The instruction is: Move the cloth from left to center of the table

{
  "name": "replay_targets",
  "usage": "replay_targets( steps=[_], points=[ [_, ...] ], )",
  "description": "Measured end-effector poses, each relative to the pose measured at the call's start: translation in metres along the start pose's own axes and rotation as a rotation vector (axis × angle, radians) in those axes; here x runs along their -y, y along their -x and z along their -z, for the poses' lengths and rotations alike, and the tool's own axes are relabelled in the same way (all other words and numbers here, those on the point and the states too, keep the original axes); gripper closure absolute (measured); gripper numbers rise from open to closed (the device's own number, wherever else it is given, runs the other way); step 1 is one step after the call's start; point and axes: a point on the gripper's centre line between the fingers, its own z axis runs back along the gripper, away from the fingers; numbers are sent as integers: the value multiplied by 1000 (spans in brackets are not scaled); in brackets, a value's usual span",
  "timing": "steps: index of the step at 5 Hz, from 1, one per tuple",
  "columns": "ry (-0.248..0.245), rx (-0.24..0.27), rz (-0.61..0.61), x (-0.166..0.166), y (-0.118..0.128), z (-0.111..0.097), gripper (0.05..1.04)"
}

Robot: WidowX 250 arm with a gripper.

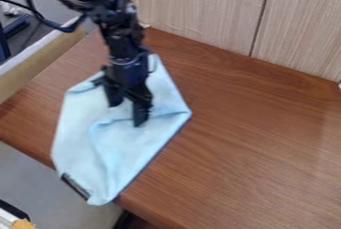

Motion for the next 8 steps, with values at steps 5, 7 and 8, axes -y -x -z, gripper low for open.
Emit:
replay_targets(
  steps=[5,7,8],
  points=[
    [78,27,213,80,-58,-2,84],
    [74,35,195,72,-54,-26,84],
    [70,48,190,71,-54,-37,84]
  ],
)
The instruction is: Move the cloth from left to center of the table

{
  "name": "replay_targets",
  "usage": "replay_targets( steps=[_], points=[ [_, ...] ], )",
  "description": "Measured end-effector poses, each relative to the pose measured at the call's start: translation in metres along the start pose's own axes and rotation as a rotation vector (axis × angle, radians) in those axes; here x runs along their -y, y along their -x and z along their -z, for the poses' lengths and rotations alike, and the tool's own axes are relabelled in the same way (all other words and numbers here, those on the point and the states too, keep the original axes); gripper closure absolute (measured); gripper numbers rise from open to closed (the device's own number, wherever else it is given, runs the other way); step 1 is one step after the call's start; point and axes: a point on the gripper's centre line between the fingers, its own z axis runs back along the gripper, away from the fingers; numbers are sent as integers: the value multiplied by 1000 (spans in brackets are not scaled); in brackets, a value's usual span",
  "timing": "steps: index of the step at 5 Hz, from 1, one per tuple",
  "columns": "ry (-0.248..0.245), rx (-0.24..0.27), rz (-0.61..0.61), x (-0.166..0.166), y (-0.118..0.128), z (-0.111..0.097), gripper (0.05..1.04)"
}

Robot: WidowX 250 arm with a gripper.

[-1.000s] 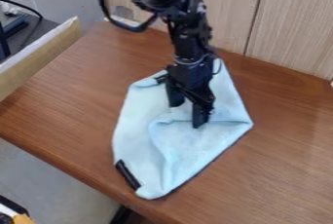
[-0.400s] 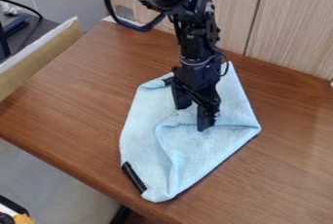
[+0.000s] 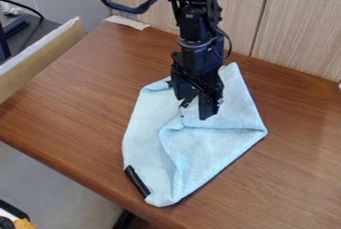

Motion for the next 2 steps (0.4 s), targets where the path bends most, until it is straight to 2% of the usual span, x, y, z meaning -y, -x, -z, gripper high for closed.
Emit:
replay_targets(
  steps=[1,2],
  points=[
    [-20,52,4,0,-4,-25,84],
    [-63,82,-9,-4,3,-48,84]
  ],
)
